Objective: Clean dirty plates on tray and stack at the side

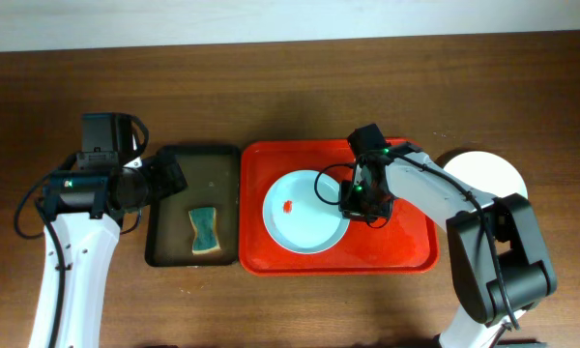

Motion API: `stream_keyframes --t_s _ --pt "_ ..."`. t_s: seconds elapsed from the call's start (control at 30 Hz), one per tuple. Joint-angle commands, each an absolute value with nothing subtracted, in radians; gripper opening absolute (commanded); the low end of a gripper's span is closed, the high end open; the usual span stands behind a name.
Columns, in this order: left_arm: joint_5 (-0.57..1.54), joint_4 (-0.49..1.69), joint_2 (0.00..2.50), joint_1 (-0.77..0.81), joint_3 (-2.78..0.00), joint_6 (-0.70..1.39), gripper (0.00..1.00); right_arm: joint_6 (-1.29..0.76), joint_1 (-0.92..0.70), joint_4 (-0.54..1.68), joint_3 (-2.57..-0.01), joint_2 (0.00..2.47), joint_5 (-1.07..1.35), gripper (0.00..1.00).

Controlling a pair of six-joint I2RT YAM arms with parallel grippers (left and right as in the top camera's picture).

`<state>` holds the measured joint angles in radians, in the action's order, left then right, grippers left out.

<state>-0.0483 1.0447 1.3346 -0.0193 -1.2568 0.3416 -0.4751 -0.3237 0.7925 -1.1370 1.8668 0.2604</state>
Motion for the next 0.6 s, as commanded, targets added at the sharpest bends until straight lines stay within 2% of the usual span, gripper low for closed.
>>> stream_keyframes --t_s 0.0,0.07,0.1,0.37,0.57 --pt "-0.041 1.045 1.331 -0.023 -1.262 0.352 0.99 -0.480 -0.319 0.796 -1.151 1.854 0.255 0.18" --pt "-0.041 1.045 1.331 -0.023 -1.262 0.352 0.99 -0.480 -0.319 0.796 -1.151 1.854 0.255 0.09" --pt "-0.041 1.045 1.331 -0.023 -1.262 0.352 0.99 -0.480 -0.319 0.796 -1.151 1.854 0.255 0.08" --pt "-0.041 1.045 1.331 -0.022 -1.262 0.351 0.99 -0.479 -0.319 0.797 -1.152 1.854 0.255 0.15" --pt "-0.041 1.045 1.331 -0.023 -1.262 0.352 0.99 -0.476 -0.319 0.835 -1.182 1.854 0.254 0.14"
